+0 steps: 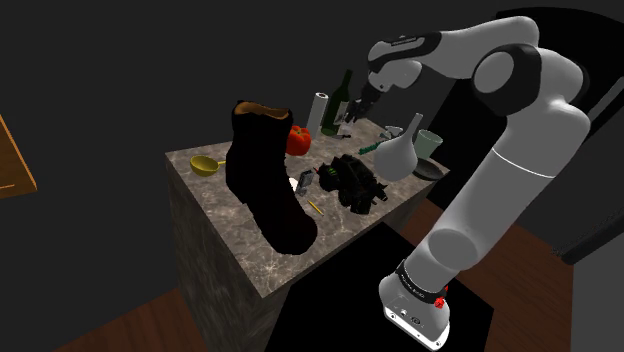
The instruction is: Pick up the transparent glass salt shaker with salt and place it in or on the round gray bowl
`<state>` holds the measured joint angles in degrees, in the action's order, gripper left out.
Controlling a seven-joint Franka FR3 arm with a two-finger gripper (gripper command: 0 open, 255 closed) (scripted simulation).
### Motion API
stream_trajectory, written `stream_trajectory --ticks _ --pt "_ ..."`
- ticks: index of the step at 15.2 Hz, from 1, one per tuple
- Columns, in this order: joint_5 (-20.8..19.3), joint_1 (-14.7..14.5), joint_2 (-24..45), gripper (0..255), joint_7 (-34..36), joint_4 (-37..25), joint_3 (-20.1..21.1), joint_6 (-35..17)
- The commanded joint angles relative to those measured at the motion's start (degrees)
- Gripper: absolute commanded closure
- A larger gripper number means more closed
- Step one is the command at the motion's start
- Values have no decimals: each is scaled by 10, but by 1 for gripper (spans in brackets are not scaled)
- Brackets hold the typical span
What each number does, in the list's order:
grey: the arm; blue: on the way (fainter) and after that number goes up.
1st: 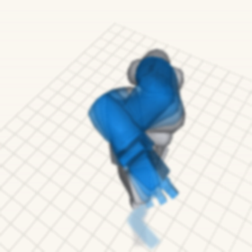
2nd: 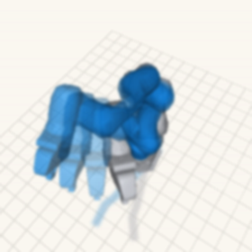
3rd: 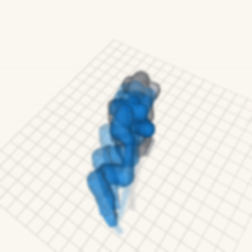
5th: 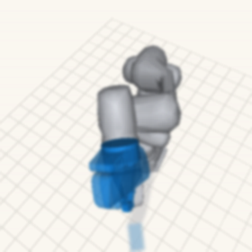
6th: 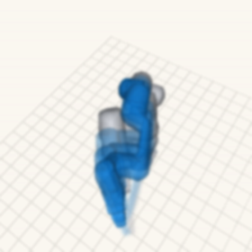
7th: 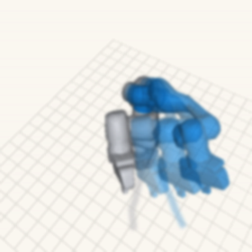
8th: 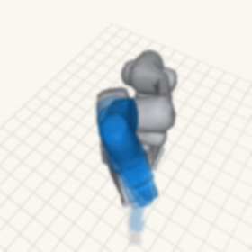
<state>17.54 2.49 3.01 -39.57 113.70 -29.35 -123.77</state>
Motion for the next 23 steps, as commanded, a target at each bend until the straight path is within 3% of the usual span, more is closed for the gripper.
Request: stream_trajectory --ticks 1,12,23 --pt "-4 12 -12 255 -21 8 -11 7" --pt "-8 85 -35 255 -159 17 -86 54" --pt "38 175 30 255 -327 -59 -162 132"
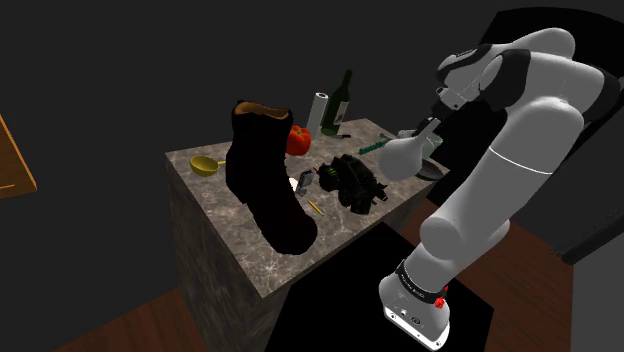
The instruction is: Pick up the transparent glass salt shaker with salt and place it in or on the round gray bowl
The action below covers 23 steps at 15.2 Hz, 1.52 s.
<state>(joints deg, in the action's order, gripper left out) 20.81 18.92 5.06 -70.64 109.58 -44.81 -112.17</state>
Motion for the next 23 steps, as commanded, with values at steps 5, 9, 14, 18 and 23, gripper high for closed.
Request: stream_trajectory --ticks 5,9,14,18,23 --pt "47 72 72 255 -97 -81 -30 65" --pt "89 145 140 255 -165 -158 -37 117" --pt "98 146 148 255 -178 -129 -31 86" --pt "108 147 158 255 -189 -110 -27 62" --pt "123 150 172 255 -205 -89 -20 34"
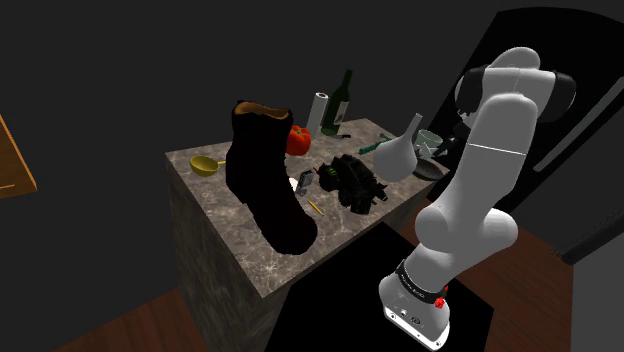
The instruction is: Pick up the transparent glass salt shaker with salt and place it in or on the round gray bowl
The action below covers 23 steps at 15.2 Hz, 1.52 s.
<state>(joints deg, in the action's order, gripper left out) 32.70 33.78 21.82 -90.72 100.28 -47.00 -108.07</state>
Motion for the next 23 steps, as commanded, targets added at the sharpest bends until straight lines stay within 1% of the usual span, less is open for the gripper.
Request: stream_trajectory --ticks 1,10,11,16,20,23 --pt "8 2 8 255 -8 8 4 -12" --pt "11 3 11 255 -11 12 5 -18" --pt "11 3 11 0 -11 12 5 -18" --pt "11 3 11 0 -11 12 5 -18" --pt "-13 11 -8 0 5 -34 -9 40" --pt "-13 11 -8 0 5 -34 -9 40"
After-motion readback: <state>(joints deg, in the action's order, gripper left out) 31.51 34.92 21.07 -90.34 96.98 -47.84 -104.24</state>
